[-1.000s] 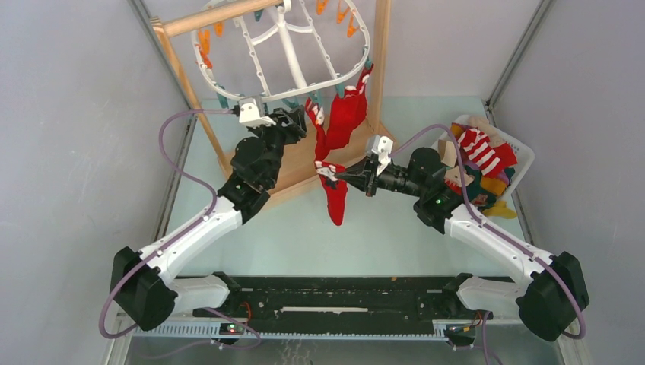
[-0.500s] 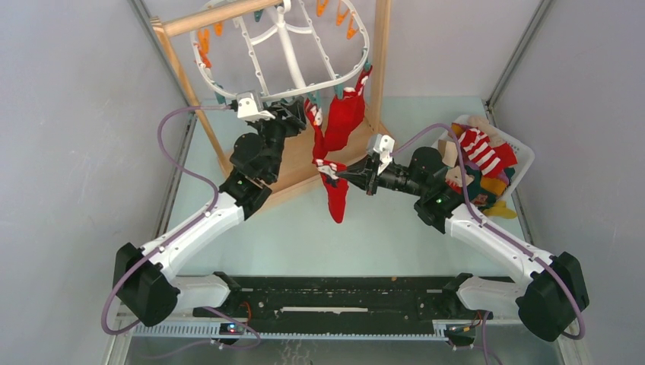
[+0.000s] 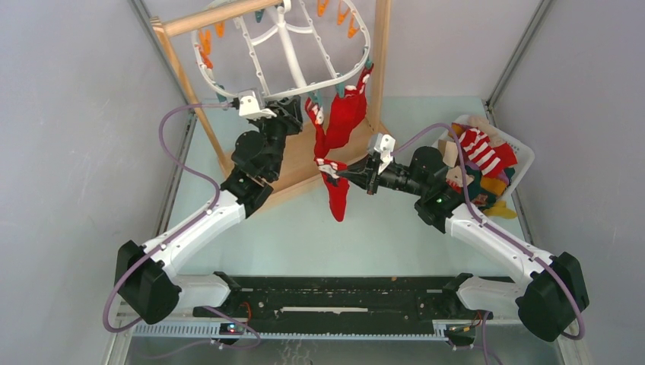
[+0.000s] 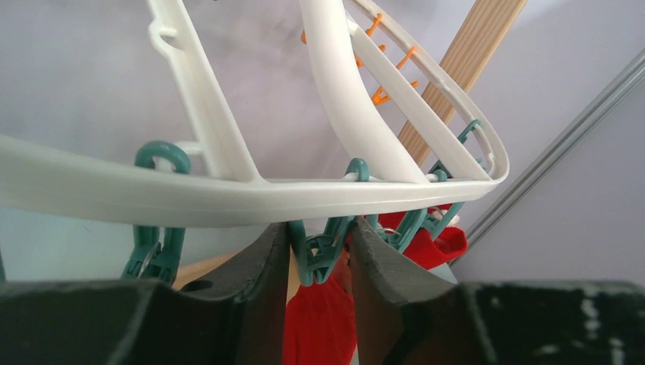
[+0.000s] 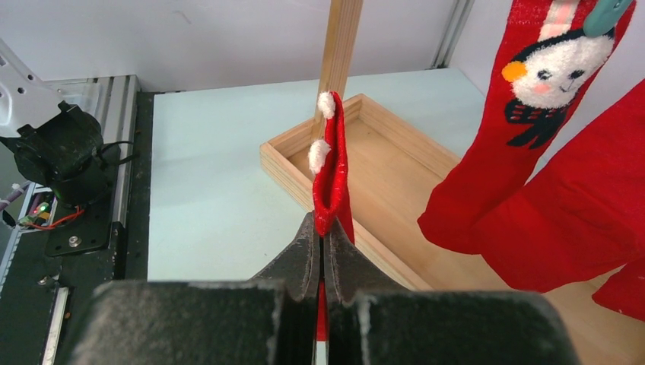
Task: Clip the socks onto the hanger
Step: Open the clamp at the hanger.
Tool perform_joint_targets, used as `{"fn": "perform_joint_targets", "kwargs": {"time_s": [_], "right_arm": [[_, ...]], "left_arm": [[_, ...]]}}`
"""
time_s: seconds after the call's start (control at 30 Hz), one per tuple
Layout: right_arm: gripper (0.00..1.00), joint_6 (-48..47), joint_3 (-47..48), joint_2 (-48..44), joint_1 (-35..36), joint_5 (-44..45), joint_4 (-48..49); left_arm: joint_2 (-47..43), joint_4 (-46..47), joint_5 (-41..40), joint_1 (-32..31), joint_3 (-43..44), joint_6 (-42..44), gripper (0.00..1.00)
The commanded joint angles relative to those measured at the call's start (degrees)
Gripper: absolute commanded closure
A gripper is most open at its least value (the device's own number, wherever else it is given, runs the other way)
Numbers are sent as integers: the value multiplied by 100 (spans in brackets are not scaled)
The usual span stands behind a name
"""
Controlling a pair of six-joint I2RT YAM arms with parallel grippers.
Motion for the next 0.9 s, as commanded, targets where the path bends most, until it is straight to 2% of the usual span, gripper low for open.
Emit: {"fn": "perform_joint_targets", "kwargs": {"time_s": [0.0,0.2,0.53,0.87], "right_arm": [[100,48,225,-8,-33,26,190],[100,41,341,97,13,267,216],[100,60,1320,879,531,1329,305],[100,115,2224,1664,891,2009,129]], "left_arm": [[-54,163,-108,-25,475,-3,68],[-125,-83,-91,-29,573,-245,82],[-352,-788,-213,-31,711,-477,83],[-432,-1133,-181,-25,824,-499,84]]}}
